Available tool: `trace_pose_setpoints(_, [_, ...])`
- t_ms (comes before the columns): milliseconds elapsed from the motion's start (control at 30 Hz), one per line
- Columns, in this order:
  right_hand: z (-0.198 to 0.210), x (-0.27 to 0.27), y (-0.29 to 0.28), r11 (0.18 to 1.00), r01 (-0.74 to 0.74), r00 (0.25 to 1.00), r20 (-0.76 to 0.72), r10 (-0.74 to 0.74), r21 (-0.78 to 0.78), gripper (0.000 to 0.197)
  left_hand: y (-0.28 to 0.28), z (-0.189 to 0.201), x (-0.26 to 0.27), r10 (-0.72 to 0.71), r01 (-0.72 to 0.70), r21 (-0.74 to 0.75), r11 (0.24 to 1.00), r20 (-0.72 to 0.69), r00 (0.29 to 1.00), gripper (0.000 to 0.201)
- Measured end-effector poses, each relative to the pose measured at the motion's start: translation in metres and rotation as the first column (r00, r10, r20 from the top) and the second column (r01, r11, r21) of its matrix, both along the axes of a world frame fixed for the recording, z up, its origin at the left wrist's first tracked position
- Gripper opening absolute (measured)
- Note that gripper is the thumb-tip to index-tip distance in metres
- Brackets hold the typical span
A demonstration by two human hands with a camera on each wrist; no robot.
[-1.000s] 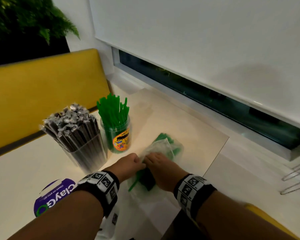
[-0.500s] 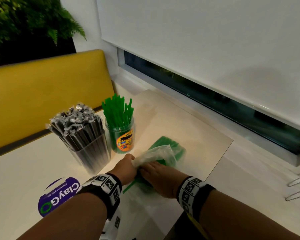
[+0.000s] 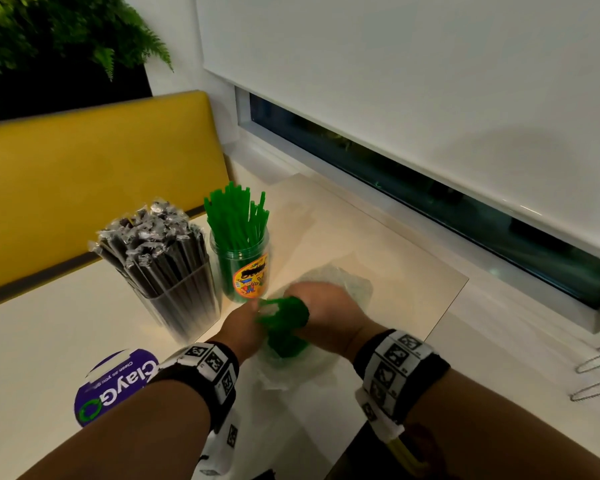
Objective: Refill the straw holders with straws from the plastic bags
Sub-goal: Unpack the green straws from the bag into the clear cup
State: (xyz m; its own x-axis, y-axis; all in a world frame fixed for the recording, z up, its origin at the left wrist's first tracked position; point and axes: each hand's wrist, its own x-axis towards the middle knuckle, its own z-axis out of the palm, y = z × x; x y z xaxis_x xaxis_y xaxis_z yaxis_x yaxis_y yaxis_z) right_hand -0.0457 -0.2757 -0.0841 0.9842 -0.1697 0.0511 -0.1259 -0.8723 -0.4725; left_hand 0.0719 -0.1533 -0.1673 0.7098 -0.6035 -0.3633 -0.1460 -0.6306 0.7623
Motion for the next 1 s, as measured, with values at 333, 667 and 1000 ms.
trace_pose_setpoints(333, [0.082, 0.02, -0.003, 0.67, 0.159, 0.781, 0.323, -0.535, 0.725, 0.021, -0.016, -0.01, 0.005, -0.074, 0.123, -0.15, 0.981, 0.301, 0.951, 0.043])
trace_pose_setpoints(667, [0.054, 0.025, -0.01, 0.677, 0.347, 0.703, 0.298, -0.646, 0.65, 0.021, -0.011, 0.034, -0.019, 0.203, -0.098, -0.41, 0.907, 0.221, 0.954, 0.043])
trace_pose_setpoints(1000, [0.077, 0.042, -0.023, 0.443, 0.205, 0.547, 0.273, -0.791, 0.873, 0.025, -0.006, 0.052, -0.019, 0.457, -0.233, -0.548, 0.803, 0.317, 0.831, 0.022])
